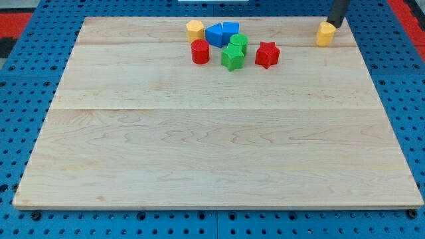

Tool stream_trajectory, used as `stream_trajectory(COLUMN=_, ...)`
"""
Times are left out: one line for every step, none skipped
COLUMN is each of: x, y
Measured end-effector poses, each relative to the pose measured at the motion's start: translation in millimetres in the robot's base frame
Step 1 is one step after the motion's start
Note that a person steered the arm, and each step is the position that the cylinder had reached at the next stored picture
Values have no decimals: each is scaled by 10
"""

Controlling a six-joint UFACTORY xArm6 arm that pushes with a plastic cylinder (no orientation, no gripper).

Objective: Push the yellow heart to the top of the red star

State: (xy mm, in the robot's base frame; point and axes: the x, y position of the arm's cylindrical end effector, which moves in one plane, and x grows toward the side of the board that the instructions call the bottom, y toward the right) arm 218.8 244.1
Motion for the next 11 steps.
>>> stream_trajectory(x=45, y=-219)
stream_trajectory(x=205, y=89)
stream_trajectory(x=295, y=84)
stream_trajectory(x=295, y=-256)
stream_trajectory(x=398, y=-413)
stream_trajectory(x=812, y=13)
stream_trajectory(x=848, y=-241)
stream_trajectory(x=532, y=-943)
stream_trajectory(x=529, y=-1064)
stream_trajectory(x=555, y=-1017)
stream_trajectory(x=555, y=-1060)
